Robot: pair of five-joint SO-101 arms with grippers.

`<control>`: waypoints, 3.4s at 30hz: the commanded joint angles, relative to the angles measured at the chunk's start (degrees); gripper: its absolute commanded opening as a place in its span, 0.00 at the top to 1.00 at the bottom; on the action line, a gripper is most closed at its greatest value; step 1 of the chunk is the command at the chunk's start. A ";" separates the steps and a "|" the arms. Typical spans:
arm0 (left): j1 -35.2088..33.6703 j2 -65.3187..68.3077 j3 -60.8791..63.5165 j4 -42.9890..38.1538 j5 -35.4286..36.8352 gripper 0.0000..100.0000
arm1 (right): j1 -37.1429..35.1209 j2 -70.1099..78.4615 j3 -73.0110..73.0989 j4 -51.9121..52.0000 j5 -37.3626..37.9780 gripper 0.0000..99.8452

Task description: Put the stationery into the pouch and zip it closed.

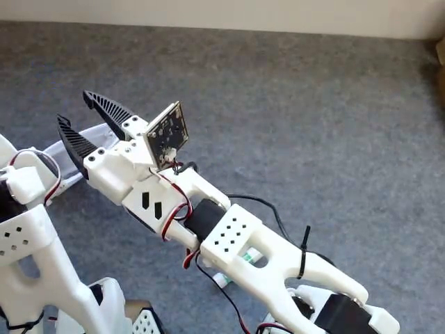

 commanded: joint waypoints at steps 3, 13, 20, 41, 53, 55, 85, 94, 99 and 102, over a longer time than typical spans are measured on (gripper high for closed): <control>1.19 0.40 0.22 0.09 0.26 0.99 | 0.92 -0.92 -0.57 0.13 -0.70 0.82; 1.19 0.22 1.80 -0.26 0.26 0.99 | 1.01 -6.20 -0.13 0.13 -0.70 0.98; 1.19 0.22 1.63 -0.26 0.26 0.99 | 4.18 -9.80 -0.66 6.81 -0.70 0.99; 1.10 0.22 1.36 -0.26 0.26 0.99 | 14.73 -12.00 -0.75 30.20 -0.62 0.99; 1.10 0.22 1.54 -0.26 0.26 0.99 | 14.99 -22.73 -0.31 59.91 10.20 0.99; 1.10 0.22 1.63 -0.26 0.26 0.99 | 14.99 -22.73 -0.13 64.40 10.46 0.99; 1.10 0.22 1.71 -0.26 0.26 0.99 | 29.32 -22.64 20.00 87.96 -2.90 0.92; 1.10 0.22 1.80 -0.26 0.26 0.99 | 26.59 -16.66 20.00 91.82 -15.12 0.65; 1.10 0.22 1.80 -0.26 0.26 0.99 | 21.76 -5.67 19.74 91.12 -20.66 0.65; 1.10 0.22 1.80 -0.26 0.26 0.99 | 19.65 -0.84 17.63 90.42 -22.86 0.65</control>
